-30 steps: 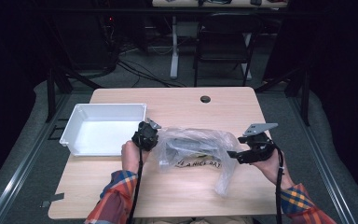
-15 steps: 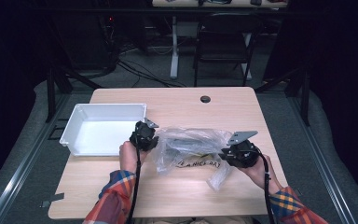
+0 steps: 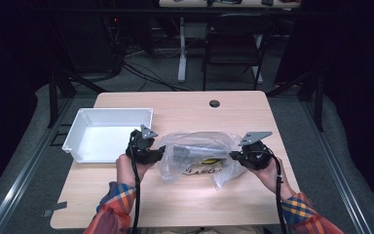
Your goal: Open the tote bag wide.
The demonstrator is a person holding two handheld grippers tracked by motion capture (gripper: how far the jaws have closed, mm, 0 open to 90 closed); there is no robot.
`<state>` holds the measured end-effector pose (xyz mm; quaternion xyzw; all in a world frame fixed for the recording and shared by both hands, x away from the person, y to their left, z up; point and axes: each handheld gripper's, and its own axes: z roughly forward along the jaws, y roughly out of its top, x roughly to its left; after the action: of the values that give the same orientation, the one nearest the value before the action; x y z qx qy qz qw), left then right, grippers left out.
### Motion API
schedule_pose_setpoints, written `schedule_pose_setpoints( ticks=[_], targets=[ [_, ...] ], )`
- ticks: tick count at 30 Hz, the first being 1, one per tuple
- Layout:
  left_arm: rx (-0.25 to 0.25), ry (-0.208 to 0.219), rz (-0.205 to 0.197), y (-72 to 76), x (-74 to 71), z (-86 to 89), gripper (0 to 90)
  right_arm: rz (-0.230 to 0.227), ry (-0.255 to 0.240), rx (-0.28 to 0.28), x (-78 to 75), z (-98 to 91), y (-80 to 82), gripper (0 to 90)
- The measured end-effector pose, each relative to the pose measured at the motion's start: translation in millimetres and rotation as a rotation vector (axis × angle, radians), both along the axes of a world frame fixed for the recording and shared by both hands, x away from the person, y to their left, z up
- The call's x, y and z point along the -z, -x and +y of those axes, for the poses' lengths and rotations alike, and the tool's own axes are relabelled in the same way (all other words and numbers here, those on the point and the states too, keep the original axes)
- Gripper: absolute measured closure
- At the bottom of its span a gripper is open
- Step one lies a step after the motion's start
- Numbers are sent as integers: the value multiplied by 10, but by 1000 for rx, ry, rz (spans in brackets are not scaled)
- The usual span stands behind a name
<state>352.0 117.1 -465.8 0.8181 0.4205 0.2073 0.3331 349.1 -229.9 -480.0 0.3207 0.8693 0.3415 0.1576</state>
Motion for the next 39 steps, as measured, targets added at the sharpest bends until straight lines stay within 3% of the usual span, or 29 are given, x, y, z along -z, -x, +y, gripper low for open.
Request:
schedule_pose_setpoints(
  ticks=[5,7,9,13,21,25,28,29,33,39],
  targets=[
    [62,29,-18,183,-113,-131,487,12,-13,5,7,20,-65,900],
    [91,11,-35,253,-149,-212,482,19,-7,5,14,23,-89,900],
    [121,28,-35,313,-168,-297,478,27,-10,6,24,30,-106,900],
    [188,13,-39,399,-159,-473,463,37,-19,11,42,28,-145,900],
    [253,-122,5,442,59,-758,471,64,-20,22,74,2,-233,900],
    [243,-193,3,407,212,-831,448,70,-31,27,97,5,-258,900],
    [228,-271,-1,353,325,-848,447,74,-29,30,102,-1,-271,900],
    [226,-257,5,343,341,-844,447,77,-29,33,102,-4,-275,900],
    [236,-270,-33,356,341,-850,459,83,-39,36,110,-21,-303,900],
    [279,-219,-45,429,291,-859,480,96,-45,41,125,-36,-329,900]
  ],
)
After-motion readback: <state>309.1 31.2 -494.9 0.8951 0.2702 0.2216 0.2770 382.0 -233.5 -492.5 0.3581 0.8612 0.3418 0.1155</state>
